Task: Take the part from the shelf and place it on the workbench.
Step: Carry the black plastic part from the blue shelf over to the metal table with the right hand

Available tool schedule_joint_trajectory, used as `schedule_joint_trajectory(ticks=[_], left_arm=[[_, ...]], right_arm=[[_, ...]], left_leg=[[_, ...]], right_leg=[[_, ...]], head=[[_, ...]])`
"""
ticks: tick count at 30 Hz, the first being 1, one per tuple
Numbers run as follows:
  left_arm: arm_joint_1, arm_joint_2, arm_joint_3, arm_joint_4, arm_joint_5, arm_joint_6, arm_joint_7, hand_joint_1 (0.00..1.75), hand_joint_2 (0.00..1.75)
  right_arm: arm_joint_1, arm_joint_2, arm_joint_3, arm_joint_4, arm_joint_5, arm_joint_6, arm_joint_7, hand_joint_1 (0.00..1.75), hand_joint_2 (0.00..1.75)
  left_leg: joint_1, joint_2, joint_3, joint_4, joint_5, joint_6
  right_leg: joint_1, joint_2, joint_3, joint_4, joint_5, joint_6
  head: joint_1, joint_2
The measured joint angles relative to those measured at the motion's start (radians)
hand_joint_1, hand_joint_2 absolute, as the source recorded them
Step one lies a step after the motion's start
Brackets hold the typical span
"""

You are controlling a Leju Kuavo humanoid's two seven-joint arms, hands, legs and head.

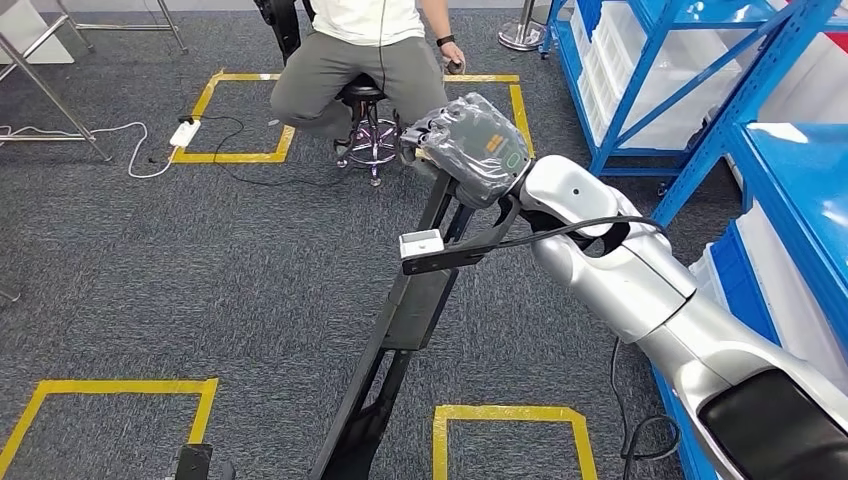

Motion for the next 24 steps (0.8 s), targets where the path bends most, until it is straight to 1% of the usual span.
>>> schedule_joint_trajectory(ticks=[1, 2, 4, 5, 6, 7, 8, 9, 10, 11, 12, 13, 14, 15, 16, 17, 18, 19, 20, 21, 22, 23, 24], left_arm=[[0.000, 0.000, 0.000, 0.000, 0.000, 0.000, 0.000, 0.00, 1.75], [-0.001, 0.000, 0.000, 0.000, 0.000, 0.000, 0.000, 0.00, 1.75], [-0.002, -0.001, 0.000, 0.000, 0.000, 0.001, -0.001, 0.00, 1.75], [-0.003, -0.002, 0.000, 0.000, 0.000, 0.001, -0.001, 0.00, 1.75], [-0.003, -0.002, 0.000, 0.000, 0.001, 0.001, -0.001, 0.00, 1.75], [-0.003, -0.002, 0.000, 0.000, 0.001, 0.000, -0.001, 0.00, 1.75], [-0.003, -0.003, 0.000, 0.000, 0.002, 0.000, -0.001, 0.00, 1.75], [-0.002, -0.003, 0.000, 0.000, 0.003, 0.000, -0.001, 0.00, 1.75], [-0.002, -0.004, 0.000, 0.000, 0.003, 0.000, -0.001, 0.00, 1.75], [-0.002, -0.005, 0.000, 0.000, 0.004, 0.000, -0.001, 0.00, 1.75], [-0.003, -0.005, 0.000, 0.000, 0.004, 0.000, -0.001, 0.00, 1.75], [-0.002, -0.004, 0.000, 0.000, 0.004, 0.000, -0.001, 0.00, 1.75], [-0.002, -0.004, 0.000, 0.000, 0.004, 0.000, -0.001, 0.00, 1.75], [-0.001, -0.004, 0.000, 0.000, 0.005, 0.000, -0.001, 0.00, 1.75], [0.000, -0.004, 0.000, 0.000, 0.005, 0.000, -0.001, 0.00, 1.75], [0.001, -0.005, 0.000, 0.000, 0.005, 0.000, -0.001, 0.00, 1.75], [0.002, -0.005, 0.000, 0.000, 0.005, 0.000, -0.001, 0.00, 1.75], [0.002, -0.005, 0.000, 0.000, 0.005, 0.000, -0.001, 0.00, 1.75], [0.001, -0.005, 0.000, 0.000, 0.005, 0.000, -0.001, 0.00, 1.75], [0.001, -0.005, 0.000, 0.000, 0.005, 0.000, -0.001, 0.00, 1.75], [0.001, -0.006, 0.000, 0.000, 0.005, 0.000, -0.001, 0.00, 1.75], [0.001, -0.006, 0.000, 0.000, 0.005, 0.000, 0.000, 0.00, 1.75], [0.002, -0.006, 0.000, 0.000, 0.005, 0.000, 0.000, 0.00, 1.75]], right_arm=[[-0.001, 0.000, 0.000, 0.000, 0.001, 0.000, 0.000, 1.62, 1.75], [-0.002, -0.002, -0.001, -0.001, 0.001, 0.000, 0.001, 1.62, 1.75], [-0.004, -0.005, -0.001, -0.002, 0.003, 0.000, 0.002, 1.62, 1.75], [-0.004, -0.006, 0.000, -0.002, 0.005, 0.000, 0.003, 1.62, 1.75], [-0.002, -0.007, 0.001, -0.002, 0.008, 0.000, 0.003, 1.62, 1.75], [0.001, -0.008, 0.003, -0.002, 0.011, 0.000, 0.004, 1.62, 1.75], [0.004, -0.009, 0.004, -0.002, 0.013, 0.000, 0.005, 1.62, 1.75], [0.006, -0.010, 0.005, -0.002, 0.014, 0.000, 0.006, 1.62, 1.75], [0.006, -0.011, 0.004, -0.002, 0.015, 0.000, 0.008, 1.62, 1.75], [0.006, -0.012, 0.004, -0.002, 0.016, -0.001, 0.009, 1.62, 1.75], [0.006, -0.013, 0.003, -0.002, 0.017, -0.001, 0.010, 1.62, 1.75], [0.005, -0.013, 0.003, -0.002, 0.017, -0.001, 0.011, 1.62, 1.75], [0.005, -0.013, 0.003, -0.002, 0.017, -0.002, 0.011, 1.62, 1.75], [0.006, -0.012, 0.003, -0.002, 0.018, -0.002, 0.012, 1.62, 1.75], [0.005, -0.012, 0.002, -0.002, 0.018, -0.003, 0.012, 1.62, 1.75], [0.004, -0.010, 0.002, -0.002, 0.018, -0.003, 0.012, 1.62, 1.75], [0.003, -0.009, 0.001, -0.002, 0.018, -0.003, 0.012, 1.62, 1.75], [0.002, -0.007, 0.001, -0.002, 0.018, -0.003, 0.012, 1.62, 1.75], [0.001, -0.005, 0.001, -0.002, 0.018, -0.003, 0.012, 1.62, 1.75], [0.000, -0.005, 0.001, -0.002, 0.018, -0.003, 0.013, 1.62, 1.75], [0.001, -0.005, 0.001, -0.002, 0.019, -0.003, 0.013, 1.62, 1.75], [0.001, -0.005, 0.001, -0.002, 0.020, -0.003, 0.013, 1.62, 1.75], [0.001, -0.005, 0.000, -0.002, 0.022, -0.003, 0.014, 1.62, 1.75]], left_leg=[[0.002, -0.005, 0.004, -0.007, 0.004, 0.005], [0.004, -0.010, 0.008, -0.014, 0.009, 0.010], [0.007, -0.019, 0.013, -0.021, 0.014, 0.016], [0.008, -0.024, 0.013, -0.021, 0.015, 0.018], [0.008, -0.029, 0.013, -0.021, 0.015, 0.018], [0.008, -0.036, 0.013, -0.021, 0.015, 0.018], [0.009, -0.043, 0.012, -0.020, 0.014, 0.018], [0.009, -0.052, 0.013, -0.019, 0.014, 0.017], [0.011, -0.060, 0.013, -0.017, 0.013, 0.015], [0.012, -0.068, 0.012, -0.013, 0.011, 0.011], [0.012, -0.075, 0.008, -0.007, 0.007, 0.006], [0.012, -0.080, 0.004, -0.002, 0.005, 0.000], [0.012, -0.083, 0.001, 0.001, 0.004, -0.006], [0.013, -0.086, -0.002, 0.001, 0.005, -0.012], [0.016, -0.087, -0.003, -0.001, 0.006, -0.017], [0.018, -0.081, -0.006, 0.004, 0.002, -0.023], [0.019, -0.070, -0.014, 0.022, -0.011, -0.028], [0.020, -0.056, -0.031, 0.059, -0.034, -0.032], [0.021, -0.041, -0.057, 0.115, -0.065, -0.036], [0.021, -0.033, -0.090, 0.184, -0.096, -0.039], [0.022, -0.029, -0.121, 0.244, -0.118, -0.041], [0.022, -0.027, -0.141, 0.280, -0.126, -0.042], [0.022, -0.026, -0.142, 0.279, -0.115, -0.041]], right_leg=[[0.000, 0.002, -0.004, 0.007, -0.005, 0.003], [-0.001, 0.010, -0.016, 0.033, -0.020, 0.004], [-0.005, 0.033, -0.054, 0.116, -0.058, 0.004], [-0.007, 0.040, -0.082, 0.173, -0.081, 0.003], [-0.009, 0.043, -0.108, 0.225, -0.098, 0.004], [-0.012, 0.044, -0.130, 0.267, -0.109, 0.008], [-0.015, 0.045, -0.142, 0.285, -0.109, 0.015], [-0.019, 0.046, -0.135, 0.265, -0.094, 0.024], [-0.024, 0.048, -0.110, 0.208, -0.065, 0.035], [-0.030, 0.055, -0.077, 0.133, -0.035, 0.045], [-0.033, 0.062, -0.047, 0.069, -0.011, 0.050], [-0.035, 0.066, -0.027, 0.028, 0.004, 0.050], [-0.034, 0.069, -0.019, 0.011, 0.009, 0.046], [-0.030, 0.066, -0.018, 0.012, 0.010, 0.039], [-0.030, 0.062, -0.019, 0.010, 0.012, 0.032], [-0.031, 0.059, -0.018, 0.007, 0.015, 0.025], [-0.032, 0.056, -0.017, 0.005, 0.017, 0.018], [-0.033, 0.052, -0.015, 0.002, 0.019, 0.012], [-0.032, 0.049, -0.014, 0.002, 0.019, 0.008], [-0.030, 0.045, -0.014, 0.002, 0.018, 0.005], [-0.027, 0.041, -0.014, 0.002, 0.017, 0.004], [-0.025, 0.036, -0.014, 0.002, 0.017, 0.004], [-0.023, 0.031, -0.013, 0.002, 0.016, 0.003]], head=[[0.001, 0.000], [0.002, 0.000], [0.003, 0.000], [0.004, 0.000], [0.004, 0.000], [0.003, 0.000], [0.003, 0.000], [0.004, 0.000], [0.003, 0.000], [0.004, 0.000], [0.004, 0.000], [0.003, 0.000], [0.003, 0.000], [0.003, 0.000], [0.003, 0.000], [0.003, 0.000], [0.002, 0.000], [0.001, 0.000], [0.000, 0.000], [0.000, 0.000], [0.000, 0.000], [0.000, 0.000], [0.000, 0.000]])
